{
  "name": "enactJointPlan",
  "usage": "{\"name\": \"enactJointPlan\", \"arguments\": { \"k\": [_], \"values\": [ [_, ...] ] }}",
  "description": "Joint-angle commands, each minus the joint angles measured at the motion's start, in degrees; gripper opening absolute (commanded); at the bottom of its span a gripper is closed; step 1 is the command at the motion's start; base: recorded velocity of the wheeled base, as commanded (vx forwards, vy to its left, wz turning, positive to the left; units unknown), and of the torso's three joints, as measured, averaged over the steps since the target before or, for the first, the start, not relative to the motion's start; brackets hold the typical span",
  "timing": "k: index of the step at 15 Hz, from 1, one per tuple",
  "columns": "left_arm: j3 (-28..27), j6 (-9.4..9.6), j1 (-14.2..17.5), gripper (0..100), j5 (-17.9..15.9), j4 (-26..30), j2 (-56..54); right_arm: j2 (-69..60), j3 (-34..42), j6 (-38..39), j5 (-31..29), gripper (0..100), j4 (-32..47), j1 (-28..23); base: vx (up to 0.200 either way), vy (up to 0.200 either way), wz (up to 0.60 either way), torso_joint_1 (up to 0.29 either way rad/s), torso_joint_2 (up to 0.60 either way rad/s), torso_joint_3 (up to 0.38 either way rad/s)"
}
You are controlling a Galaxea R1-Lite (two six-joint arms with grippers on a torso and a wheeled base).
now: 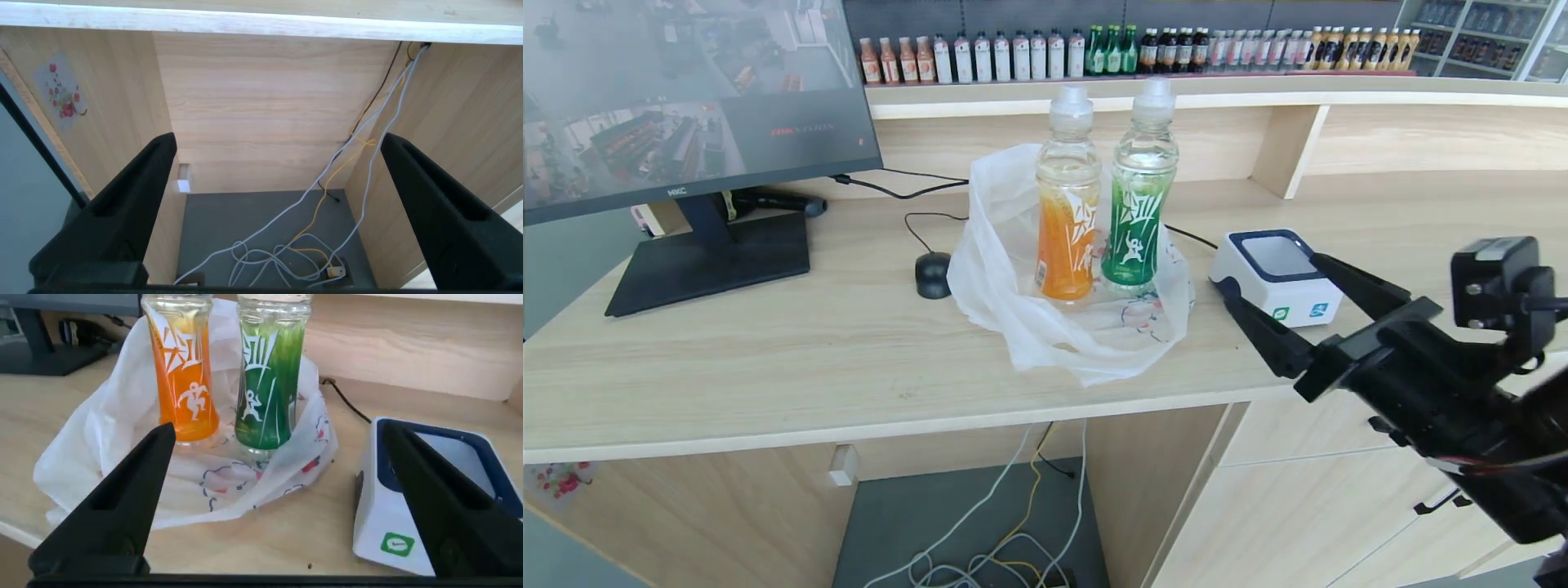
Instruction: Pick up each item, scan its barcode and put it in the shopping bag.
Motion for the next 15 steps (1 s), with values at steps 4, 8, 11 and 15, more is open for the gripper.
{"name": "enactJointPlan", "arguments": {
  "k": [4, 8, 11, 15],
  "values": [
    [0.00, 0.00, 0.01, 100, 0.00, -0.01, -0.02, -22.35, 18.25, 3.04, 0.00, 100, -0.06, -4.68, 0.000, 0.000, 0.00, 0.000, 0.00, 0.000],
    [0.00, 0.26, -0.07, 100, 0.00, -0.01, -0.02, -37.29, 18.25, 3.13, -0.26, 100, 20.86, -4.68, 0.000, 0.000, 0.00, 0.000, 0.00, 0.000],
    [0.00, 0.26, -0.07, 100, 0.00, -0.01, -0.02, -52.94, 18.16, 2.34, -0.09, 100, 48.37, -2.57, 0.000, 0.000, 0.00, 0.000, 0.00, 0.000],
    [0.00, 0.26, 0.01, 100, 0.00, -0.01, -0.02, -74.29, 17.99, -0.82, 0.09, 100, 79.66, -2.04, 0.000, 0.000, 0.00, 0.000, 0.00, 0.000]
  ]
}}
